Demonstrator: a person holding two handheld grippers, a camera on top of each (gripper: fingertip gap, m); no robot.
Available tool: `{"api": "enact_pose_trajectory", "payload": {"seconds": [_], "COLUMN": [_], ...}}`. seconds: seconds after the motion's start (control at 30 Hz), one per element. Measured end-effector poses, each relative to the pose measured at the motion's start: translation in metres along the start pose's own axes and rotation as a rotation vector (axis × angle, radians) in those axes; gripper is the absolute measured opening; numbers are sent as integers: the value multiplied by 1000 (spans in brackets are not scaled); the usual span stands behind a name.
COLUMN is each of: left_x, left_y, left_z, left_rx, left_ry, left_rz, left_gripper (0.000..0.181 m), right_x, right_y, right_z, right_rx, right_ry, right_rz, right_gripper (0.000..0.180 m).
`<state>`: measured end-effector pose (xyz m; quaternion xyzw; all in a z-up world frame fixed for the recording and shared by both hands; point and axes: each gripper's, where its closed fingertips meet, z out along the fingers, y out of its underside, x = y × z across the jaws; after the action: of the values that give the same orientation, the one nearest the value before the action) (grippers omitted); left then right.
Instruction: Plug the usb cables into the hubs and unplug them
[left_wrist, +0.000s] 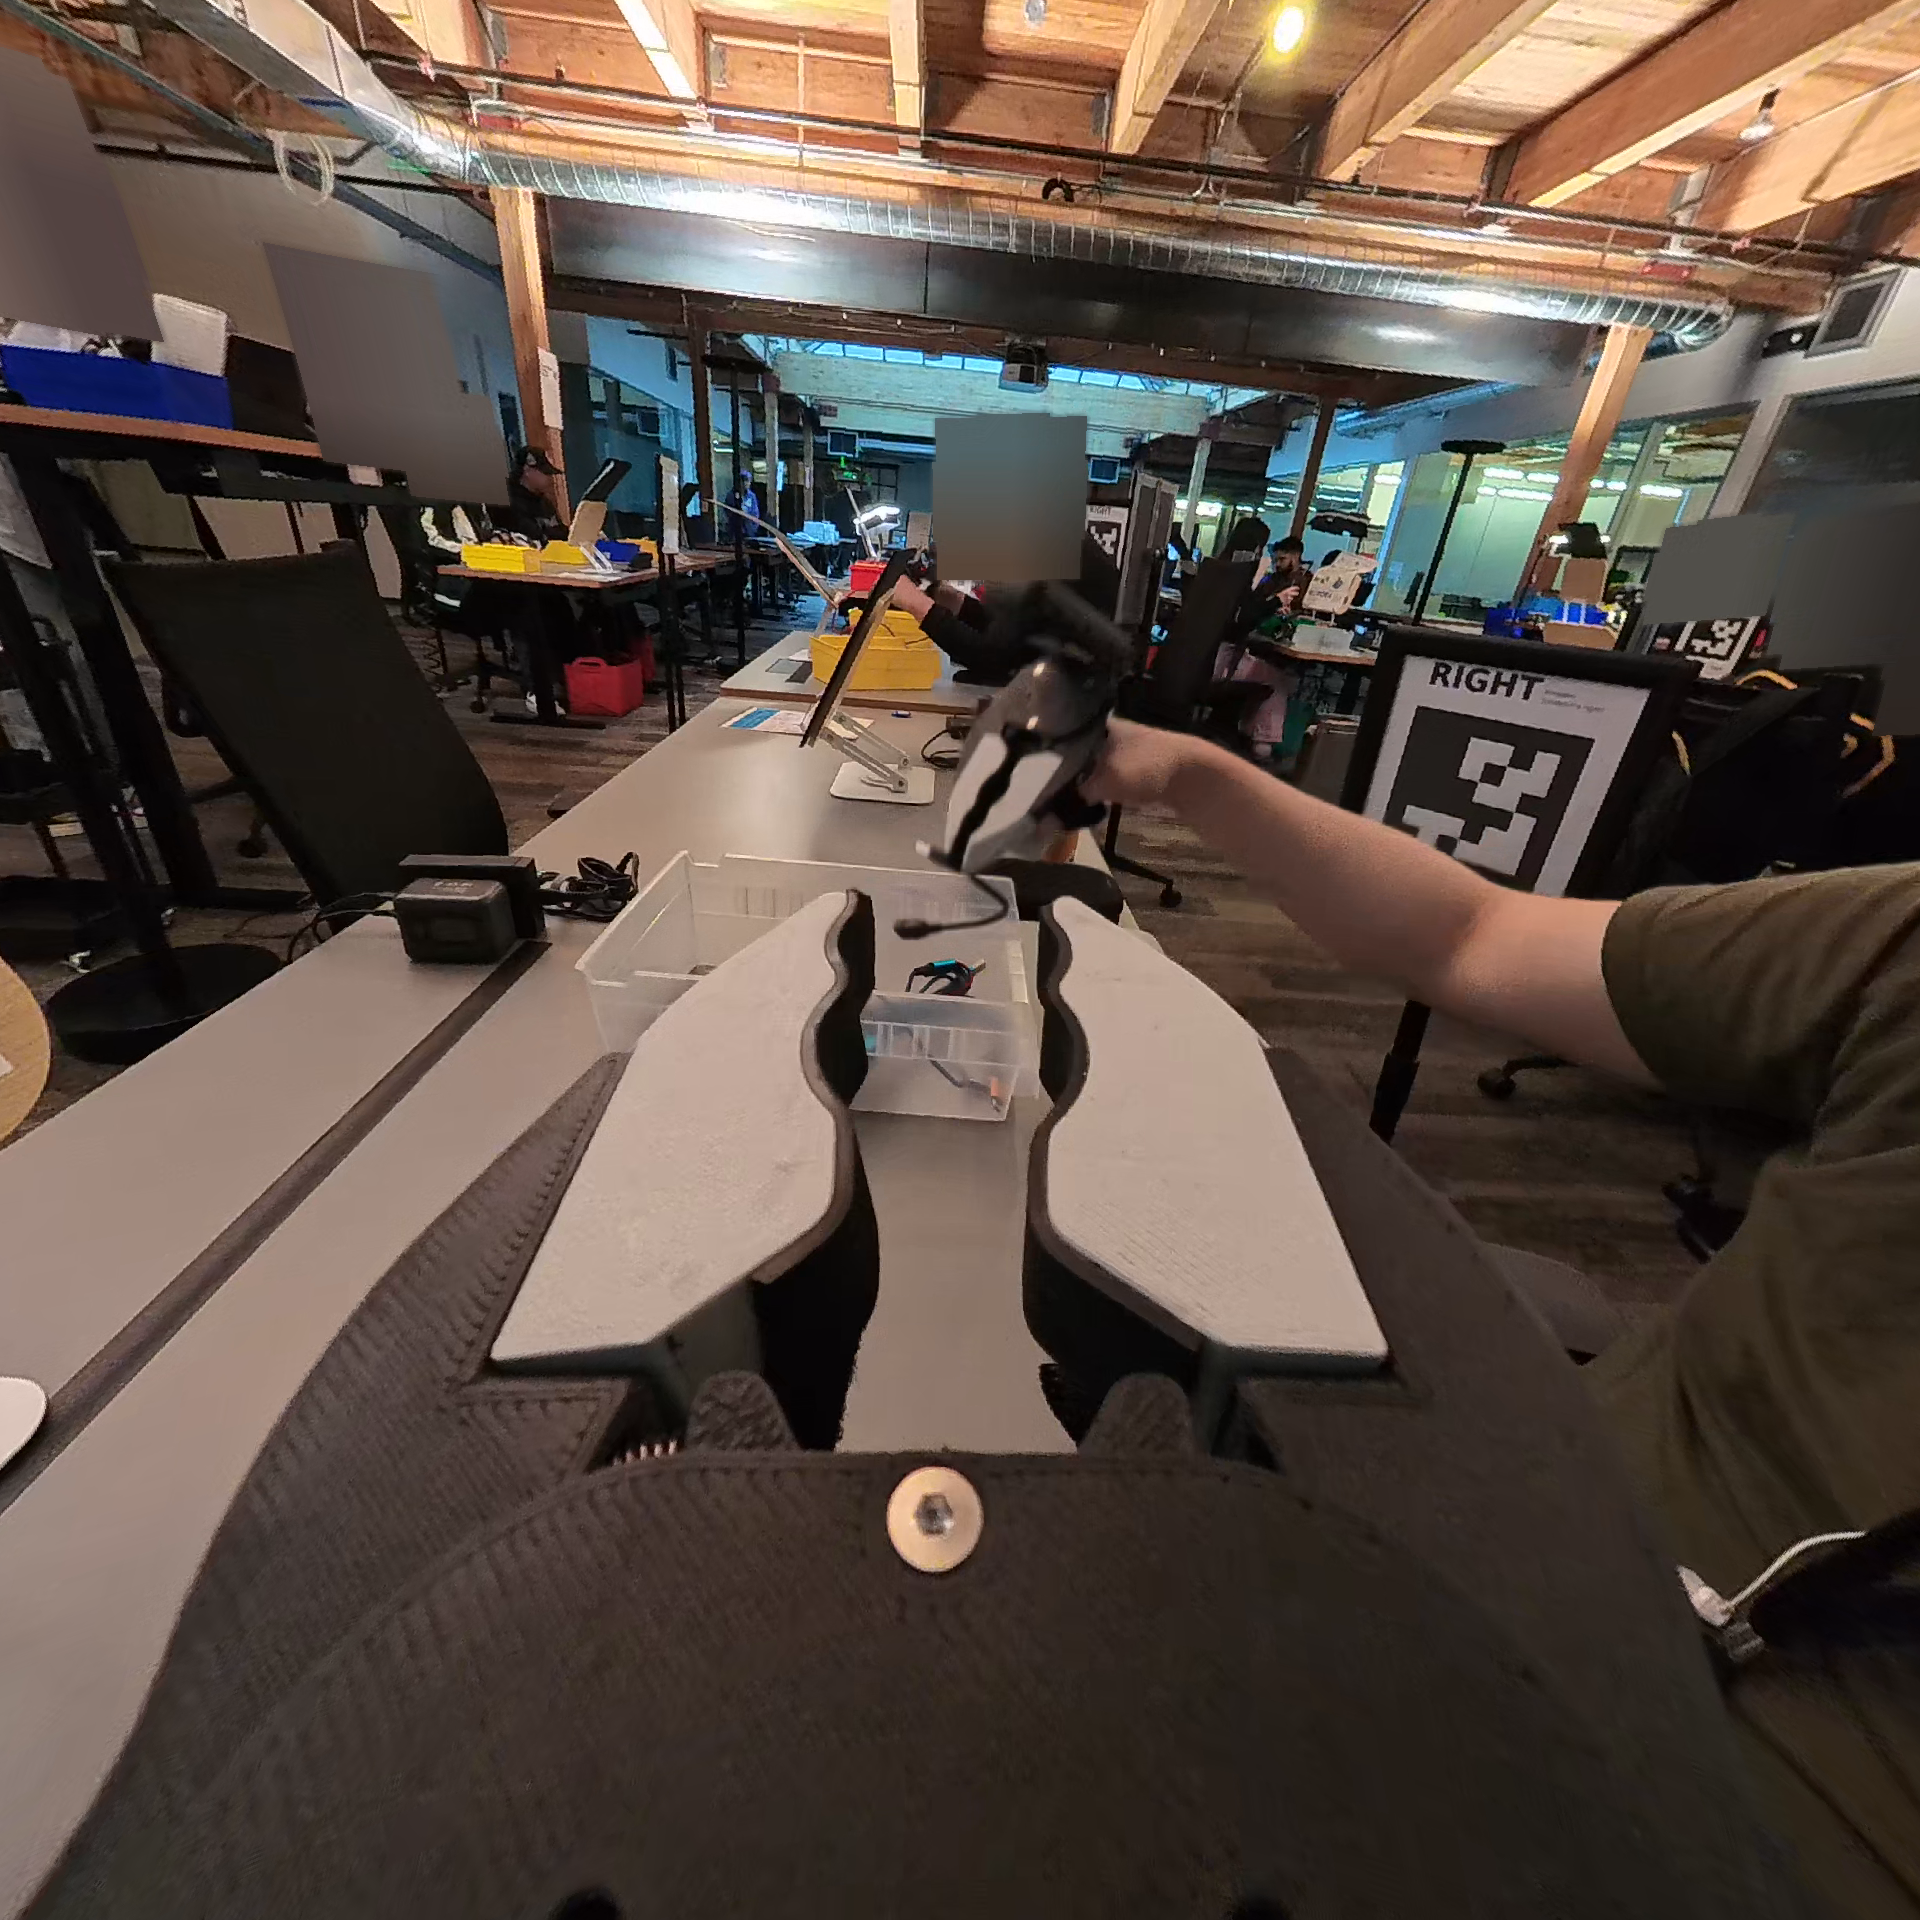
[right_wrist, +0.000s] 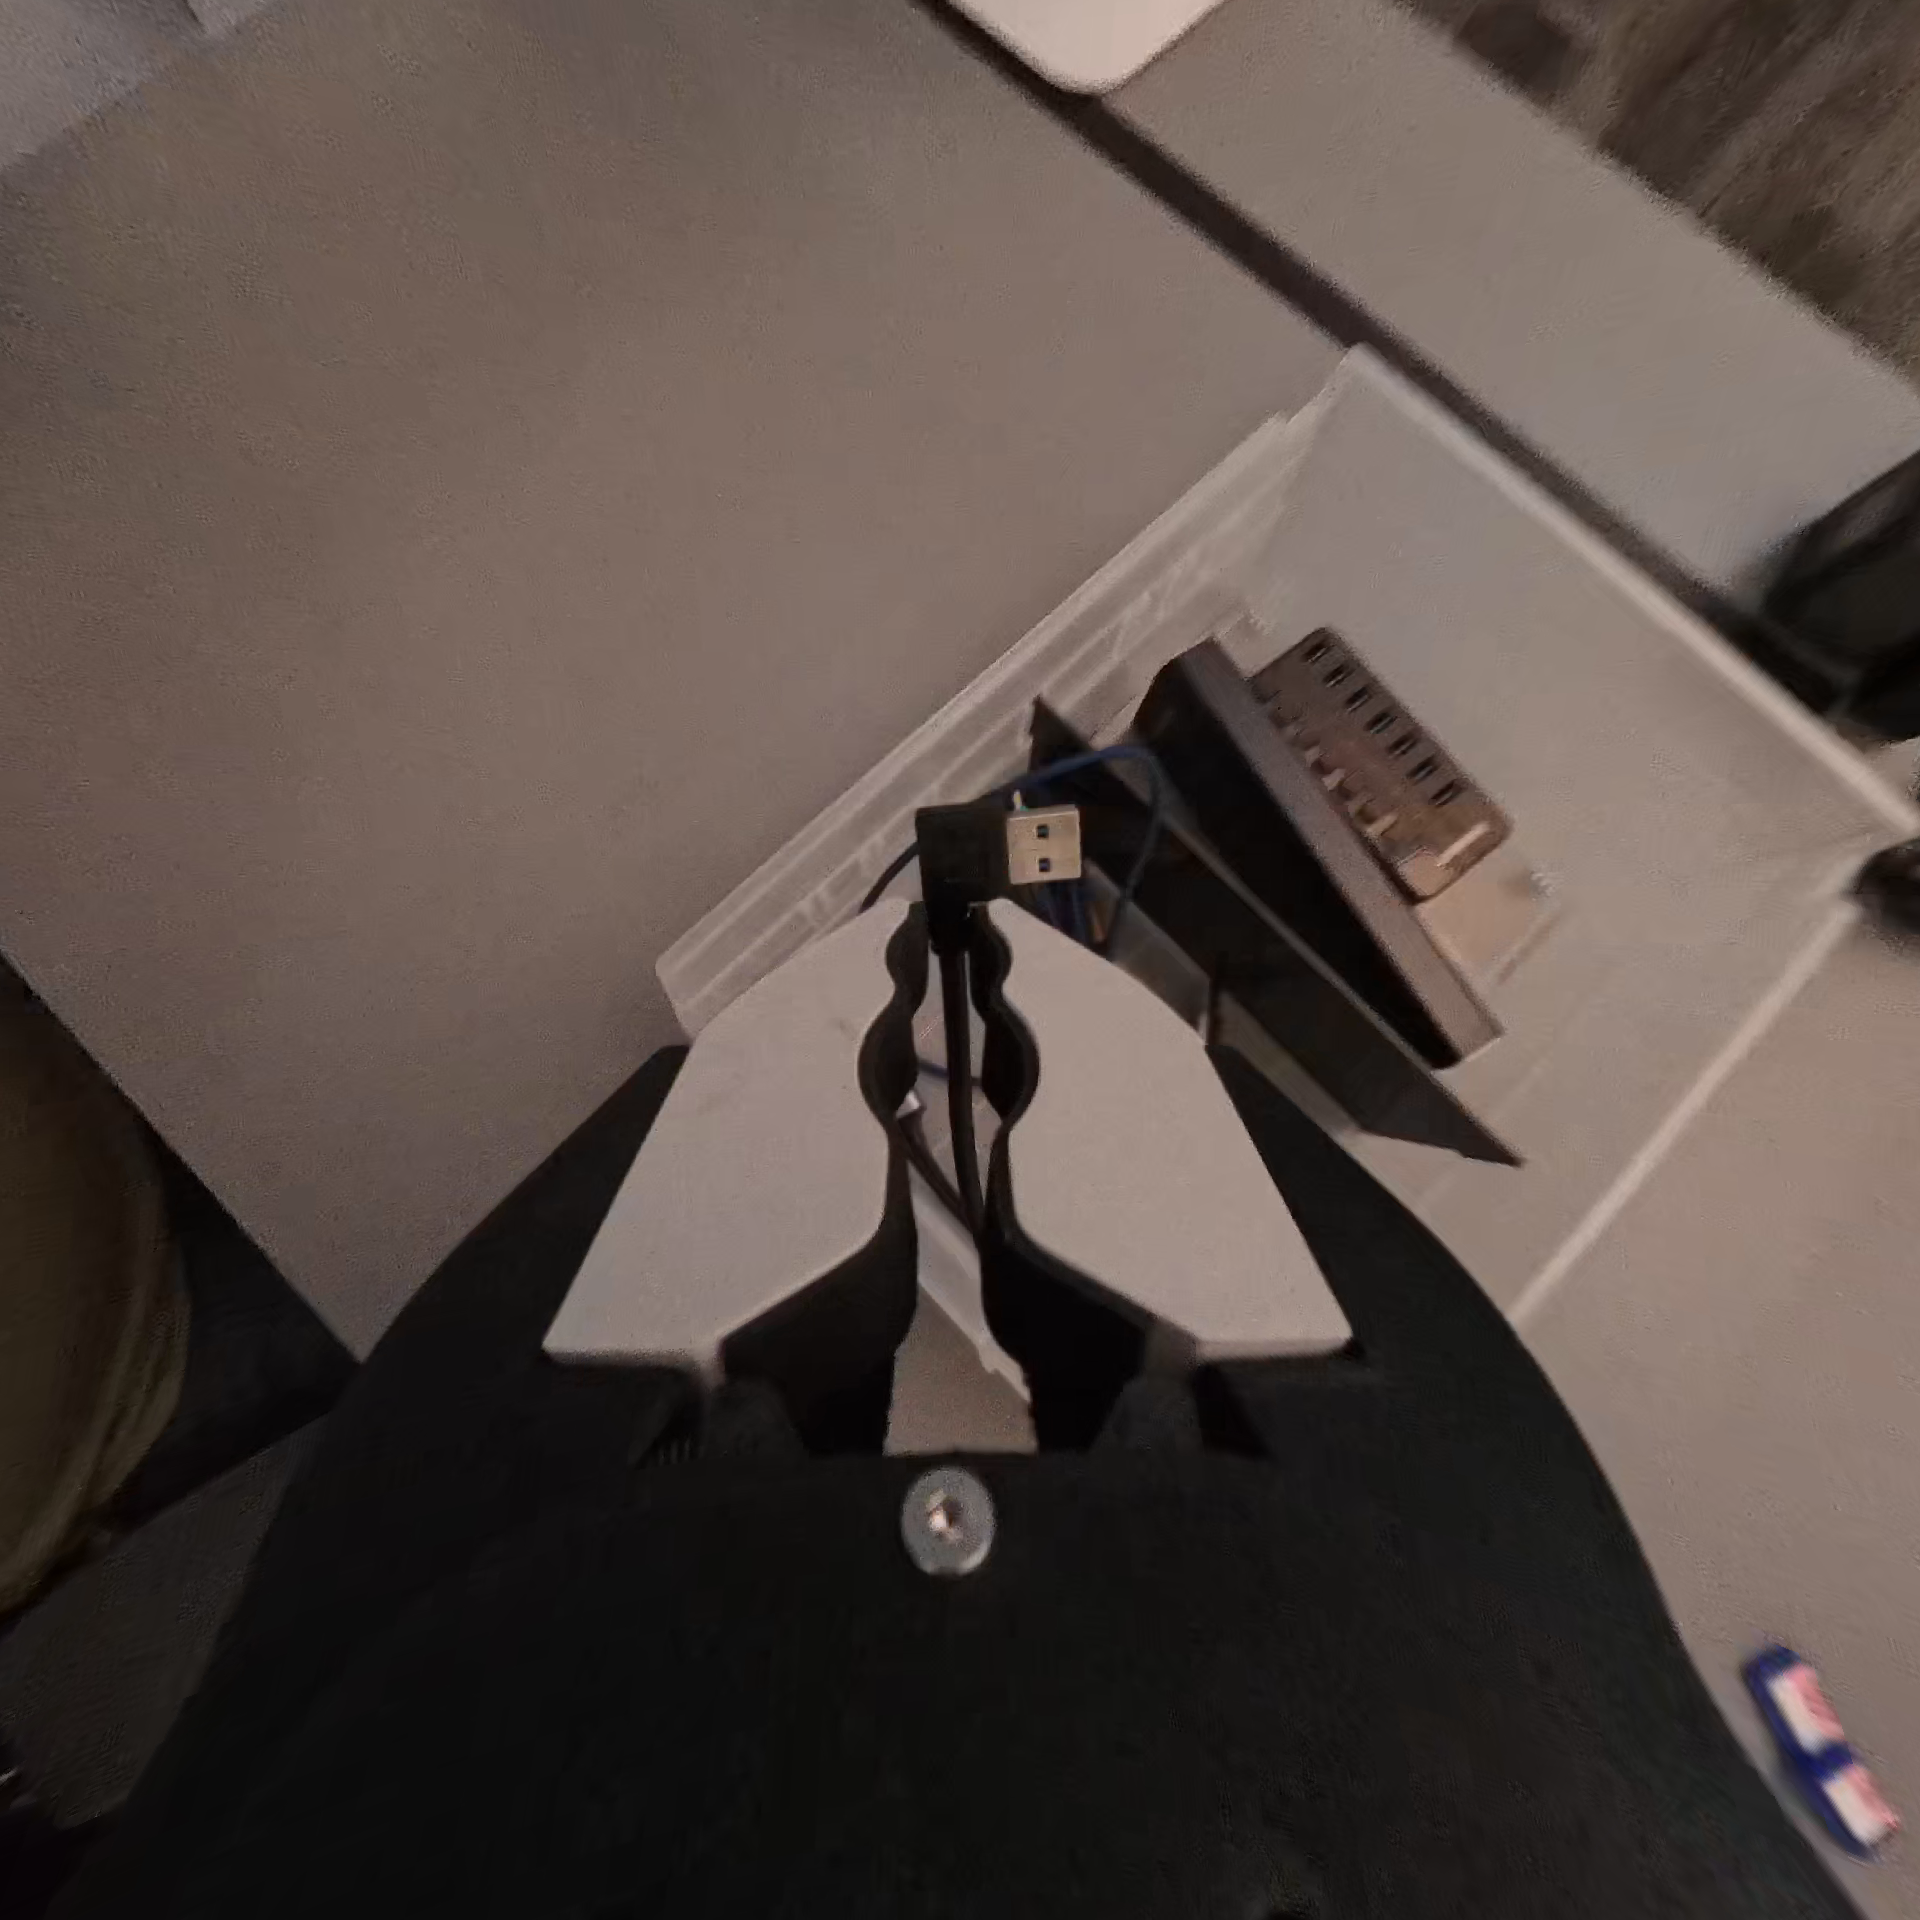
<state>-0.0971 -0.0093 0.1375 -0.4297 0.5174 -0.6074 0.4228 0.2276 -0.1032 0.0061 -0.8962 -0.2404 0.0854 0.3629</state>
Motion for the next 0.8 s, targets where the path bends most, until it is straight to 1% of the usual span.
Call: {"api": "enact_pose_trajectory", "payload": {"seconds": [0.07, 0.17, 0.23, 0.27, 0.3, 0.37, 0.4, 0.47, 0.5, 0.57, 0.6, 0.63, 0.67, 0.7, 0.73, 0.8], "left_x": [1, 2, 1, 0, 0, 8, 16, 30, 34, 42, 45, 45, 45, 44, 40, 23], "left_y": [0, 1, 3, 4, 5, 1, -5, -18, -23, -28, -26, -23, -20, -18, -16, -12], "left_z": [1, 3, 4, 4, 4, 3, 1, -3, -6, -16, -23, -32, -44, -59, -77, -126], "left_rx": [-4, -8, -21, -29, -38, -41, -30, -2, 4, -20, -52, -94, -133, -163, -185, -239], "left_ry": [0, 5, -1, -7, -10, 12, 30, 19, -15, -108, -164, -229, -293, -356, -428, -636], "left_rz": [1, 0, -1, -4, -17, -60, -68, -38, -16, 18, 26, 16, -3, -18, -23, -23], "left_gripper": [29, 28, 29, 28, 28, 28, 27, 26, 26, 27, 29, 29, 31, 37, 42, 51], "right_x": [-3, 15, 5, 0, -1, -2, 4, 36, 58, 103, 114, 118, 117, 112, 111, 115], "right_y": [21, 45, 45, 41, 34, 15, 5, 1, 10, 49, 68, 83, 94, 102, 107, 121], "right_z": [27, 66, 84, 86, 82, 61, 46, 15, 4, -16, -22, -22, -19, -13, -10, -7], "right_rx": [-39, -120, -102, -84, -45, 84, 156, 230, 204, 48, -29, -76, -106, -125, -135, -174], "right_ry": [-76, 4, -75, -114, -126, -139, -107, 55, 160, 395, 449, 458, 427, 372, 348, 361], "right_rz": [68, 74, 71, 72, 60, 14, -4, 38, 80, 158, 194, 241, 296, 330, 349, 395], "right_gripper": [8, 8, 10, 17, 22, 27, 31, 34, 40, 51, 59, 66, 70, 71, 70, 58]}}
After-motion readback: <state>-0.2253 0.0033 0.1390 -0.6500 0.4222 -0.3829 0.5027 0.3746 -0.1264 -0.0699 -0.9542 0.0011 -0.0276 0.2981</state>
